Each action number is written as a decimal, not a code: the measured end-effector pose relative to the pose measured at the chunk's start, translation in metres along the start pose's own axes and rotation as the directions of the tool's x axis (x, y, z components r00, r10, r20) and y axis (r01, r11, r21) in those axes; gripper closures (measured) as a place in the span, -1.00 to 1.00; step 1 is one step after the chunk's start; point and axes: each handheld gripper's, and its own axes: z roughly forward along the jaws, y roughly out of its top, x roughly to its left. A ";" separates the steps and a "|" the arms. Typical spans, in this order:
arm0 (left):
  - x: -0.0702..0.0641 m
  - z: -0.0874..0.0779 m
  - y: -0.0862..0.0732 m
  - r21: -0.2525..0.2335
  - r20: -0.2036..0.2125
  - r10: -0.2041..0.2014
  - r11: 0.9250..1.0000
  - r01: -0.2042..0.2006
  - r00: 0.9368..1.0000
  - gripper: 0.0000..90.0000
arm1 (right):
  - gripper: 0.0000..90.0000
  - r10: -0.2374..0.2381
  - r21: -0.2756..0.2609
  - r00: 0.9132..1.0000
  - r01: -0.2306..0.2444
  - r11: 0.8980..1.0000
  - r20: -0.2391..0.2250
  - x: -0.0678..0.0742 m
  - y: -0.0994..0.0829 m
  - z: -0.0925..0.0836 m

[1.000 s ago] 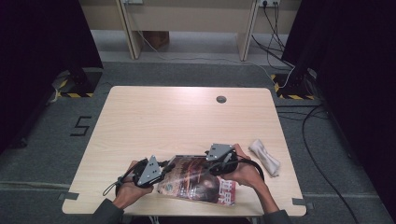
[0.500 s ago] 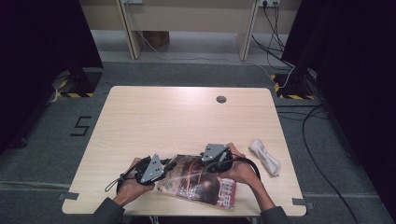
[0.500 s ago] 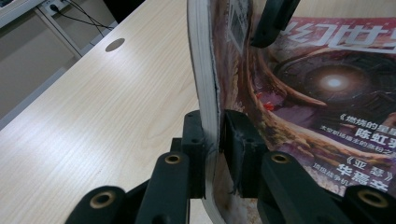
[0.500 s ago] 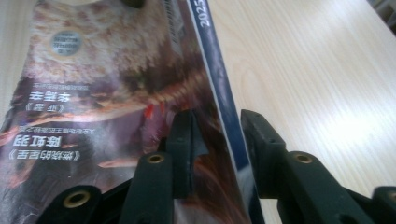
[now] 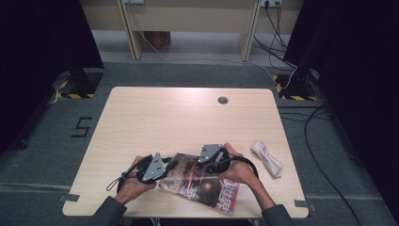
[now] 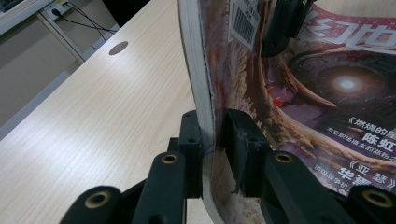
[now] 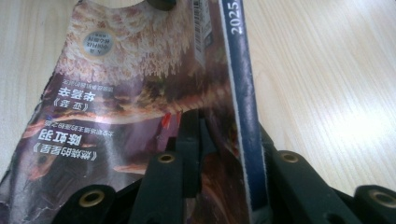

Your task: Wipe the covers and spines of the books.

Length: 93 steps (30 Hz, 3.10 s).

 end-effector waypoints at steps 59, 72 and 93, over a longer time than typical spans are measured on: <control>0.019 -0.024 -0.053 0.255 -0.248 -0.511 0.785 0.564 0.823 -0.56 | 0.76 -0.351 0.369 0.928 0.284 0.885 0.128 0.037 0.088 -0.022; 0.019 -0.023 -0.054 0.257 -0.246 -0.509 0.787 0.561 0.825 -0.53 | 0.80 -0.277 0.311 0.958 0.242 0.919 0.073 0.070 0.036 -0.015; 0.005 -0.010 -0.035 0.227 -0.170 -0.504 0.816 0.531 0.847 -0.56 | 0.48 -0.120 0.190 0.992 0.113 0.975 0.026 0.095 -0.002 0.004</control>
